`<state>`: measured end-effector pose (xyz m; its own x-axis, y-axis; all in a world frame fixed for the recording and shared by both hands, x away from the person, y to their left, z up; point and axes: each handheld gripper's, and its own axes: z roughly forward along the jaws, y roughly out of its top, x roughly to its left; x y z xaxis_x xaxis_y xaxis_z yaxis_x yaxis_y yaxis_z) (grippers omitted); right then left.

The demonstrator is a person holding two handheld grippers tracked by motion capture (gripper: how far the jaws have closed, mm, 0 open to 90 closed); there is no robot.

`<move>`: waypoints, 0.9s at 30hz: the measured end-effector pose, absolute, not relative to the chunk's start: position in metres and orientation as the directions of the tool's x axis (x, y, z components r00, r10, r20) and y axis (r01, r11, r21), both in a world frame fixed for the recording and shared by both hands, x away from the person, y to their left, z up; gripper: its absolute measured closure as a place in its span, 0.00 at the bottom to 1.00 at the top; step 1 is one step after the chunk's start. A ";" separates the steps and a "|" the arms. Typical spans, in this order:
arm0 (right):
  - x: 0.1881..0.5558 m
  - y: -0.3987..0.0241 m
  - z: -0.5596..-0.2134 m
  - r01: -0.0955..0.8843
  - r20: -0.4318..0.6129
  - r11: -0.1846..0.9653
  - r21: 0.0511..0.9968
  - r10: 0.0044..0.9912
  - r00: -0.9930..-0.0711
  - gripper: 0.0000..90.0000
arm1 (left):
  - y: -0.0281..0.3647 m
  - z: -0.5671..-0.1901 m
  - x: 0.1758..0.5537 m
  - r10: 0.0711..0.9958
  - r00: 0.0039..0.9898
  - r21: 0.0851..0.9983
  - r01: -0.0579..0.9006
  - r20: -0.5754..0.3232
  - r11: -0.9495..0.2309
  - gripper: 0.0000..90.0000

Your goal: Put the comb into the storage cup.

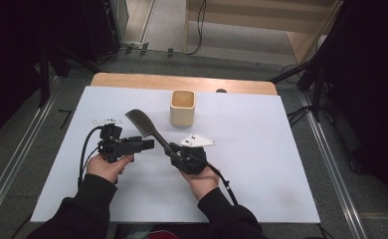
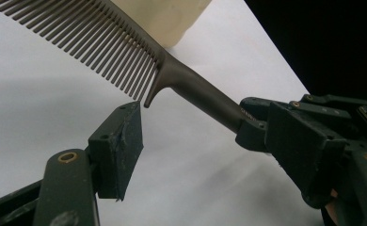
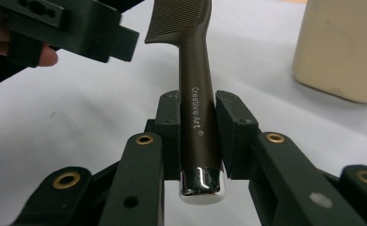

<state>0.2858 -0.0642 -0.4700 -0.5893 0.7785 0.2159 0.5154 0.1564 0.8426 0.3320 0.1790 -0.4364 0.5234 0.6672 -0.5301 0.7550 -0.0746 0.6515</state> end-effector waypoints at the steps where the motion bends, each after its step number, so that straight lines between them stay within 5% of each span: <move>1: 0.286 -0.063 -0.470 0.515 0.219 0.150 0.844 0.781 -0.585 0.78 | 0.179 -0.437 0.333 0.668 0.520 0.651 0.756 -0.531 -0.071 0.32; 27: 0.295 -0.053 -0.467 0.502 0.232 0.095 0.860 0.803 -0.549 0.78 | 0.175 -0.439 0.342 0.694 0.465 0.643 0.766 -0.550 -0.004 0.32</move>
